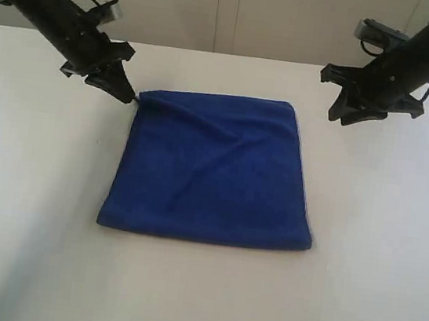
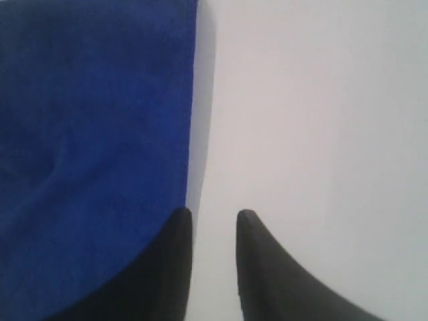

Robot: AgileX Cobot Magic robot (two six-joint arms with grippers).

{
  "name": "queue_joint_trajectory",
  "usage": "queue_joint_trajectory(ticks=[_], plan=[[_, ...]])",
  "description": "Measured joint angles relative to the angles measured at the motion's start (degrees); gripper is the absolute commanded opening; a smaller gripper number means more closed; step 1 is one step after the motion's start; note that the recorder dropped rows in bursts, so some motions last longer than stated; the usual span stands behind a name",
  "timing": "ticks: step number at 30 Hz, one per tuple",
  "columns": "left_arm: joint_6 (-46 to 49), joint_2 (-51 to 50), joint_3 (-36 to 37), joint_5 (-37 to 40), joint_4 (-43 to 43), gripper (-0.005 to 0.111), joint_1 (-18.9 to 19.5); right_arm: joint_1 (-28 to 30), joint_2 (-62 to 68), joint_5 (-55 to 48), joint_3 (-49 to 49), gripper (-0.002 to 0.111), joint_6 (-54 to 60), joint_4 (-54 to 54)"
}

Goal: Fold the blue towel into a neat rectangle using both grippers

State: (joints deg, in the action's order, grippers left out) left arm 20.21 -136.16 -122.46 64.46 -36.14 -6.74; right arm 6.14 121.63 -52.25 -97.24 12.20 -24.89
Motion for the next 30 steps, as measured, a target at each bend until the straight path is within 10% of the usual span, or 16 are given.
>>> queue_joint_trajectory(ticks=[12,30], plan=[[-6.6,3.5,0.0,-2.3,24.3,0.0,-11.8,-0.5,-8.6,8.5,16.9,0.023,0.0,0.2],[-22.5,3.5,5.1,-14.9,26.8,0.0,-12.5,-1.6,-9.1,16.0,24.5,0.023,0.0,0.2]])
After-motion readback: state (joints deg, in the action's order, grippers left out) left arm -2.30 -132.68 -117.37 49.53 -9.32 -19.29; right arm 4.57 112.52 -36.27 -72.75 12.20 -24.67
